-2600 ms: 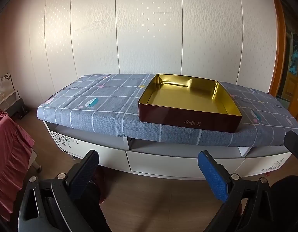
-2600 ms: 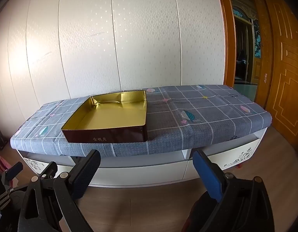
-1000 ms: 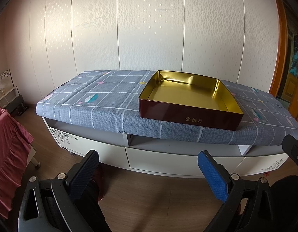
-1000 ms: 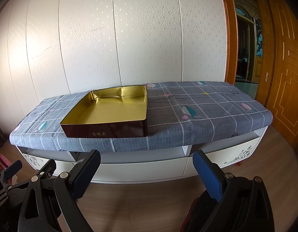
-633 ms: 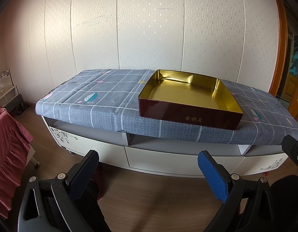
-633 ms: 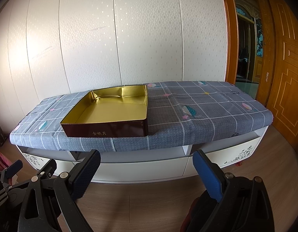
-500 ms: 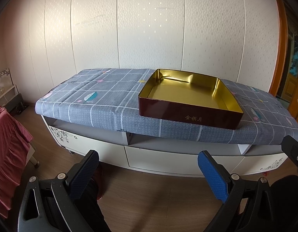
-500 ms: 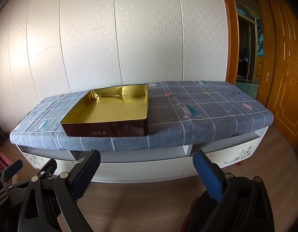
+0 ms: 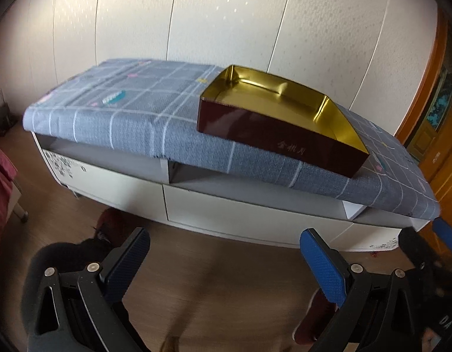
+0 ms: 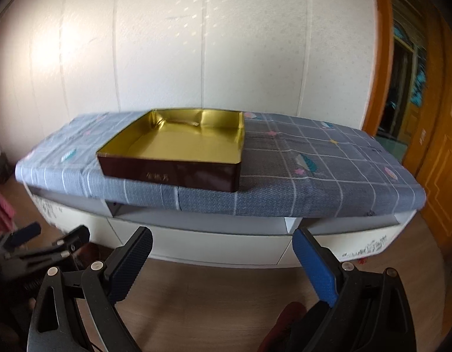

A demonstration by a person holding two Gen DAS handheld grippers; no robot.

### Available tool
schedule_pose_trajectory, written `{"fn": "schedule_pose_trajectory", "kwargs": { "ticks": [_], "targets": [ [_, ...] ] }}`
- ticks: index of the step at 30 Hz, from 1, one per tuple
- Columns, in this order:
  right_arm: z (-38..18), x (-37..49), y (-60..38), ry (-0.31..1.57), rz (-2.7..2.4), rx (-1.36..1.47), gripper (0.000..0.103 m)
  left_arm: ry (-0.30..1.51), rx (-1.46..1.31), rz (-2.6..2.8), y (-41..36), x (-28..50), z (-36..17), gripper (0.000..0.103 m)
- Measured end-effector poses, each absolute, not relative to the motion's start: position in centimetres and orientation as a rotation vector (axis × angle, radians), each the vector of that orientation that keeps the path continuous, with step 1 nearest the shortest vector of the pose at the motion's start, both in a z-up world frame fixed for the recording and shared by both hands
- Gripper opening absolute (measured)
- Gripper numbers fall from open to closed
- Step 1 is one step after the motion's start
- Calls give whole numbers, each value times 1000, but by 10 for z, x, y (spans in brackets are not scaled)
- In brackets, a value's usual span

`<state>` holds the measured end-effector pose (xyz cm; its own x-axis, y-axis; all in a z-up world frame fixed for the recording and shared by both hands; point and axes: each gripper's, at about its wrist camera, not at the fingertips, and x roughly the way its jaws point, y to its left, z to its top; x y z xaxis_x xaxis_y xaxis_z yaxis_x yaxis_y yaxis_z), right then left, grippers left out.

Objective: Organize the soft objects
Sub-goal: 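Lower both tools toward the cabinet drawer and pull it open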

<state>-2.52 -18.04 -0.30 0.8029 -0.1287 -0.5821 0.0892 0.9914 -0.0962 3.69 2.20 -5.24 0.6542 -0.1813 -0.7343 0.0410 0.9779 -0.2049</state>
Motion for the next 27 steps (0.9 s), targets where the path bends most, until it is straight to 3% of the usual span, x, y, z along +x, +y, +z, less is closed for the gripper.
{"fn": "schedule_pose_trajectory", "kwargs": {
  "ticks": [10,19,27],
  "targets": [
    [-104,37,-134,902,213,-544,98,1193,-397,-91,47,103,-155,103],
    [-208,102,-129,1030,186,-947,98,1336,-614,36,61,160,-228,103],
    [-262,146,-145,1123,158,-982,97,1362,-729,67,58,200,-252,103]
  ]
}}
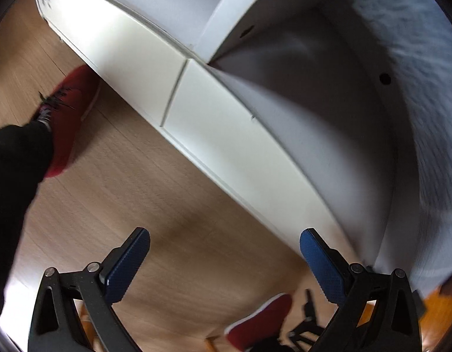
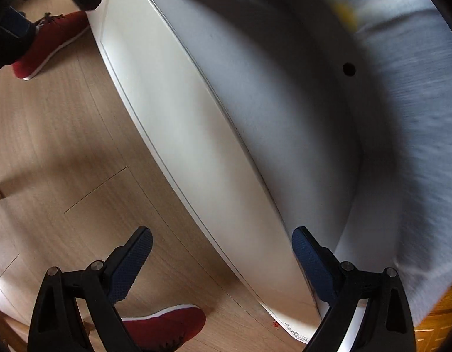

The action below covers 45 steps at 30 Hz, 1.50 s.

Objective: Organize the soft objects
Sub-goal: 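Lower both tools toward the cabinet drawer and pull it open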

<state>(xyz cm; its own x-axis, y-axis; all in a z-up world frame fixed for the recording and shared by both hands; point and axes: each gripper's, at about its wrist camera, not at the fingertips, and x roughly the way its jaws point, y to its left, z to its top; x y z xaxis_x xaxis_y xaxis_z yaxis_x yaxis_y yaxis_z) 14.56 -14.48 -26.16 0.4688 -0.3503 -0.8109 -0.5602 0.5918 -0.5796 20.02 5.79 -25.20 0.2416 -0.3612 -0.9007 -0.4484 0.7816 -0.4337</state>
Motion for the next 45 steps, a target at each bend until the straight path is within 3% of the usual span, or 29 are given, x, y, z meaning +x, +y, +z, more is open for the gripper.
{"fn": "schedule_pose_trajectory", "kwargs": {
  "ticks": [28,45],
  "targets": [
    [-279,177,-145,1185,286,-1035,103,1435,-918,176,53,250,-281,103],
    [-262,139,-133,1346,422,-965,103,1514,-671,120,57,195,-276,103]
  ]
}}
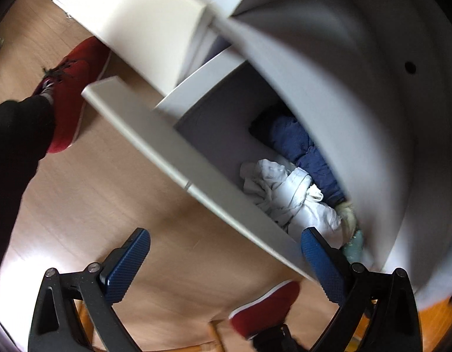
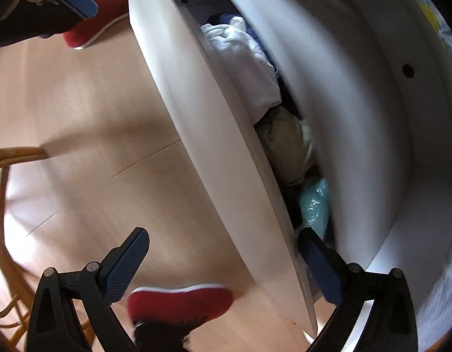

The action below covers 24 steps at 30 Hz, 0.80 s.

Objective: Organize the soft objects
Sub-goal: 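Lower both tools toward the cabinet drawer and pull it open, then reach the right gripper into the drawer and grasp the mint-green bagged item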

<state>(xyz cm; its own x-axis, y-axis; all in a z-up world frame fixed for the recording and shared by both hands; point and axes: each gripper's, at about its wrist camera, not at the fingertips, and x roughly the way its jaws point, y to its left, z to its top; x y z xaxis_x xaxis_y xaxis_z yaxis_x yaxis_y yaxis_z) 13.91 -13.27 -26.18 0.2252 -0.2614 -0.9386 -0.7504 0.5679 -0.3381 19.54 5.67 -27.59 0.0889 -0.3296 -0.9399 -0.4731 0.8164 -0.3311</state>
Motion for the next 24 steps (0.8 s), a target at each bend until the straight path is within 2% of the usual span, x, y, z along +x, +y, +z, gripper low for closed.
{"fn": "schedule_pose_trajectory", "kwargs": {
  "ticks": [10,24],
  "targets": [
    [-252,66,-112,1496,566,-871,103,1652,-537,214,74,128,-294,103],
    [-218,43,-104,1562,624,-834,103,1678,-345,259,52,116,-281,103]
  ]
}}
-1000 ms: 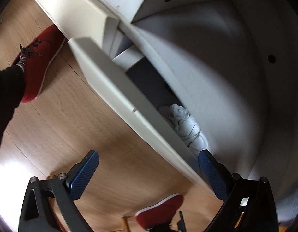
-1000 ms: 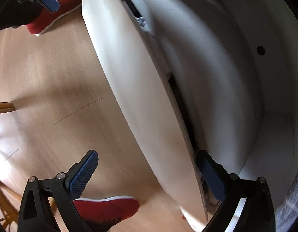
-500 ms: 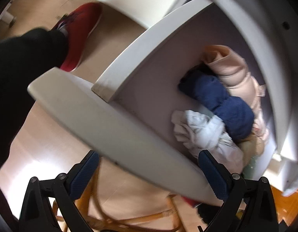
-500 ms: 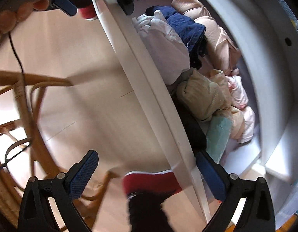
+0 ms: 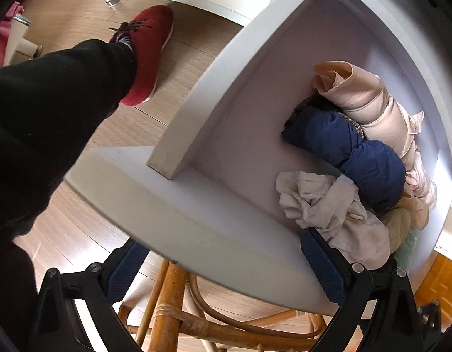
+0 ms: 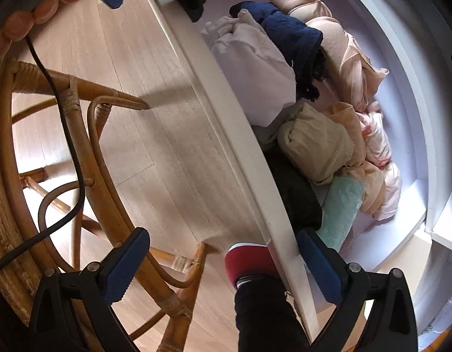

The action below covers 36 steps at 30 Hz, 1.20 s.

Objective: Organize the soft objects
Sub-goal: 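Reach the right gripper into the drawer and grasp the mint-green bagged item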

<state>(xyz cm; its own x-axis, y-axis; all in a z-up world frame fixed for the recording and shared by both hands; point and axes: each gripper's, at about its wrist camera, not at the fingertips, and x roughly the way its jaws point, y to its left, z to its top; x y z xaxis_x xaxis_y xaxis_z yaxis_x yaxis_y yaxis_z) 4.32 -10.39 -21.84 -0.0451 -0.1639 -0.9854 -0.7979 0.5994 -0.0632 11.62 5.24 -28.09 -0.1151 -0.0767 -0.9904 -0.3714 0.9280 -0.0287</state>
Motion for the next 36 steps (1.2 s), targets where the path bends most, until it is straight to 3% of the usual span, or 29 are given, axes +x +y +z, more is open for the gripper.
{"fn": "schedule_pose_trajectory", "kwargs": {
  "ticks": [15,26,31,36],
  "targets": [
    [-164,91,-112,1594,645,-513,101,1562,-267,152,35,88,-230,102],
    [-89,132,-159,1431,502,-155,99,1333,-116,-15,10,91,-181,102],
    [-77,162,-224,1390,235,153,86,1400,-34,-140,-10,108,-204,102],
    [-86,168,-252,1413,86,265,62,1490,-55,-191,-17,119,-229,102]
  ]
}}
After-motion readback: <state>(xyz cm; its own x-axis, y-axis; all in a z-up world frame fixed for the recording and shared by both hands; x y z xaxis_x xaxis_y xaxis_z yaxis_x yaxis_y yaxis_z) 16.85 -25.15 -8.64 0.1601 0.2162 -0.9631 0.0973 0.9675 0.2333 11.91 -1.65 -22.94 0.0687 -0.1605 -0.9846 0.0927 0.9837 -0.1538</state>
